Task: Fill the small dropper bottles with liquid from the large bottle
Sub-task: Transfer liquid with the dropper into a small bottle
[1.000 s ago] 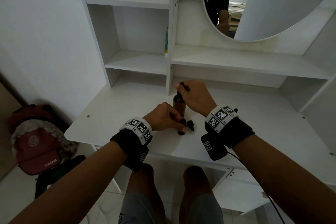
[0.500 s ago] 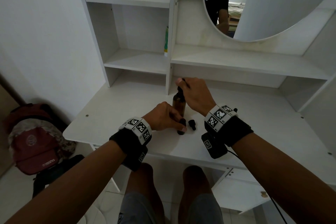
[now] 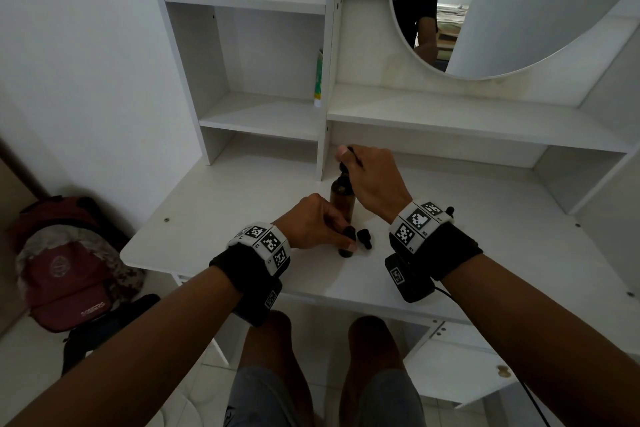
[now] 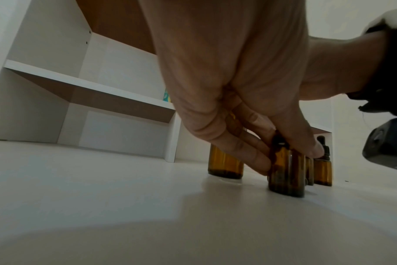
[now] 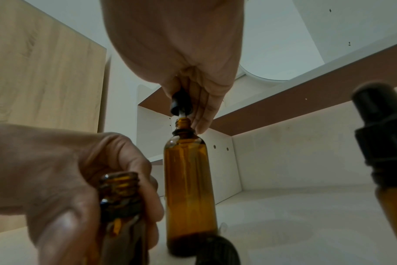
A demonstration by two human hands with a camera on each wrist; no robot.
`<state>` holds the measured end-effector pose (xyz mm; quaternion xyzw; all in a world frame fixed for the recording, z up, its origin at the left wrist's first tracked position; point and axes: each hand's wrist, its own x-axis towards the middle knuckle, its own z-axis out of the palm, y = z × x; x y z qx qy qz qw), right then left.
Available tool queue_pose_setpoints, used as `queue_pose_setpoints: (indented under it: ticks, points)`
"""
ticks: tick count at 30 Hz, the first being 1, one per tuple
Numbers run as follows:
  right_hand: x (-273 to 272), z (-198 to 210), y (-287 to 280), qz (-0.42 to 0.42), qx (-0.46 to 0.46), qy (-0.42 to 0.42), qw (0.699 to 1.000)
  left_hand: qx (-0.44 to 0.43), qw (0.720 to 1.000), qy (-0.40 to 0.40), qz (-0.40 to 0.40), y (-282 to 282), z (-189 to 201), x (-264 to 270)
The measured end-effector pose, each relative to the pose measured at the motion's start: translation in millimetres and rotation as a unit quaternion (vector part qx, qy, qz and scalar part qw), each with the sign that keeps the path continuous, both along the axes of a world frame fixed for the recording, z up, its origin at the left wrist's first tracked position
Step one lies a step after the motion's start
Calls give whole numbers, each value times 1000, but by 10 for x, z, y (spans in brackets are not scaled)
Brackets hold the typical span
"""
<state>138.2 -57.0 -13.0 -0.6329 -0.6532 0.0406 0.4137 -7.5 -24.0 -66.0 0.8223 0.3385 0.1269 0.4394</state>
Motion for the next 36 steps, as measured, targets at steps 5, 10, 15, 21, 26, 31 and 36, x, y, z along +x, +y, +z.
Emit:
queue_pose_setpoints:
  ticks: [5,10,15,21,26,31,36]
  points:
    - [12,3,-5,10,5,-8,1000,-7,1000,-1,-2,6,-14,-2]
    - [0,-9,-6,4,18,-10,1000,-3,1000,1,-3,-7,6,-4]
    - [0,-28,8,3,10,-10,1000,0,1000,6,-5,-7,13,0]
    - [5,-33,14,6,9,-5,1000,0,1000,3,-5,-12,23,3]
    - [25,-37,-1,8,23,5,1000,-4,1000,3,-4,-13,22,2]
    - [21,-39,7,10,7,-1,1000,1,1000,4,-1,-10,16,7]
    - [17,-29,0,14,-1,13,1000,4,1000,4,-2,-1,5,5]
